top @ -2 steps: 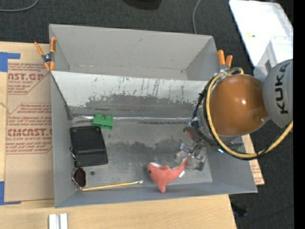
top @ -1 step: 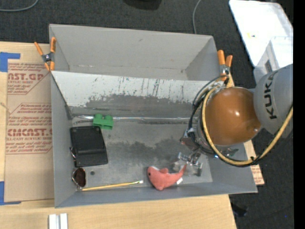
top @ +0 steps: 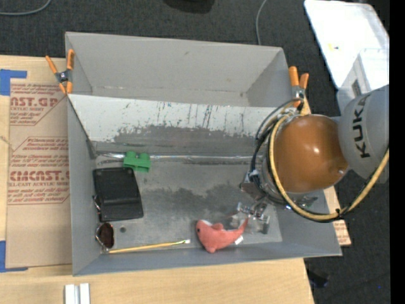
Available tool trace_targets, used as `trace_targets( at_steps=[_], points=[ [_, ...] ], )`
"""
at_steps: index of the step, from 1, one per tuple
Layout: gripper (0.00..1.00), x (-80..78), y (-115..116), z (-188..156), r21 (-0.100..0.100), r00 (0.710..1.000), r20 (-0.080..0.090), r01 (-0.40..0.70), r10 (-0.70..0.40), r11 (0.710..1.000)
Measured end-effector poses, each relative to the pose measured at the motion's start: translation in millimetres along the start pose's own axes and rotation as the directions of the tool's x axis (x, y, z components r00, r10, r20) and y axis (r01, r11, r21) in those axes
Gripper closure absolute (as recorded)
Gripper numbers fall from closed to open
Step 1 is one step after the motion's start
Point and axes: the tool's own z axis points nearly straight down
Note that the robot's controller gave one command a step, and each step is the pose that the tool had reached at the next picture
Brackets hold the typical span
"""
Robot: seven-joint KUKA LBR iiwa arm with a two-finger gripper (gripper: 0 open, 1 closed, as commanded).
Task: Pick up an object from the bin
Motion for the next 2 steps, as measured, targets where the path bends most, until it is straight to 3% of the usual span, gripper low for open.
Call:
trace_targets(
  at_steps=[1,2],
  points=[
    [1.0,-38.6,-31,29,0.003,0.985,0.002,0.173,-0.173,0.985],
    [1.0,-25.4,-11,-14,-0.007,0.993,0.001,0.119,-0.119,0.993]
  ],
)
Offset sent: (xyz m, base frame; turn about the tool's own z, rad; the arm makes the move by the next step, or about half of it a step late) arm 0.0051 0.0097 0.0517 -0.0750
